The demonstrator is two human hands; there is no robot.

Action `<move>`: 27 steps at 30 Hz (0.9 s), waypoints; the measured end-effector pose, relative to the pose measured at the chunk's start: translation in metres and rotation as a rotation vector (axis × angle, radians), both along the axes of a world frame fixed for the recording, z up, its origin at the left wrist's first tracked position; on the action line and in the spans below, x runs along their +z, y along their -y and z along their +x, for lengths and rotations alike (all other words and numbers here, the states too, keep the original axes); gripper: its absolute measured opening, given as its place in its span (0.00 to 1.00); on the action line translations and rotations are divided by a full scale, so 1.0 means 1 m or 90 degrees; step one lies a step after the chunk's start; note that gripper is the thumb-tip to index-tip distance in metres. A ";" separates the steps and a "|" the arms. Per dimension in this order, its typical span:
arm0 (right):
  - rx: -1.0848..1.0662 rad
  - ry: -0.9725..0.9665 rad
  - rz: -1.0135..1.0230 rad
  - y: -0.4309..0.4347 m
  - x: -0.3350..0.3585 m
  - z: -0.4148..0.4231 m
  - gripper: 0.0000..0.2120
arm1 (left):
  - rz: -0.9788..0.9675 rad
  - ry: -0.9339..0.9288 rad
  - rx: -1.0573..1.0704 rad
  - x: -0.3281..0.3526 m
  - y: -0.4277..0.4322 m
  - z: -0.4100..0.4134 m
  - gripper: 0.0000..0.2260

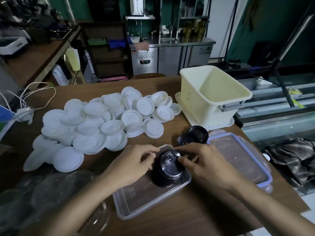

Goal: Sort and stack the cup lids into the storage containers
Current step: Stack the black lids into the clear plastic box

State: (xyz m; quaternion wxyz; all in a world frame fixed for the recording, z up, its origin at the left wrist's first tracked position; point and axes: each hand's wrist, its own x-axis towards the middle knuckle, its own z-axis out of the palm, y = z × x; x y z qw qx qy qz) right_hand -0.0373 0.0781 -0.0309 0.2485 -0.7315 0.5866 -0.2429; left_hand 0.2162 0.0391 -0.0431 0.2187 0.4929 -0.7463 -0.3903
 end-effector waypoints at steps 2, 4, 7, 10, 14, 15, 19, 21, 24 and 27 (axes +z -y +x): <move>0.000 -0.018 -0.019 0.000 0.000 0.003 0.13 | 0.002 -0.008 -0.007 0.003 -0.002 0.002 0.13; 0.007 -0.021 -0.034 0.000 -0.002 0.006 0.13 | -0.003 -0.017 -0.010 0.002 -0.004 0.003 0.13; 0.026 -0.032 -0.046 -0.001 -0.006 0.008 0.13 | -0.034 0.009 -0.017 -0.004 -0.007 0.001 0.22; 0.029 -0.051 -0.058 -0.004 -0.010 0.006 0.14 | -0.074 0.035 -0.035 -0.009 -0.009 -0.002 0.25; 0.051 -0.065 -0.050 -0.005 -0.007 0.001 0.15 | -0.094 0.034 -0.031 -0.010 -0.003 -0.003 0.21; 0.055 -0.064 -0.043 -0.004 -0.007 0.000 0.15 | -0.096 0.033 -0.032 -0.010 -0.002 -0.004 0.20; 0.043 -0.048 -0.021 0.002 -0.014 -0.001 0.13 | -0.094 0.044 -0.039 -0.012 0.002 -0.006 0.18; 0.038 -0.029 -0.015 0.004 -0.019 0.000 0.12 | -0.085 0.045 -0.034 -0.014 0.003 -0.005 0.18; 0.042 -0.011 -0.038 0.005 -0.024 0.003 0.12 | -0.075 0.050 -0.021 -0.017 0.006 -0.002 0.18; 0.049 -0.014 -0.073 0.004 -0.028 0.004 0.17 | -0.067 0.040 -0.007 -0.018 0.007 0.000 0.18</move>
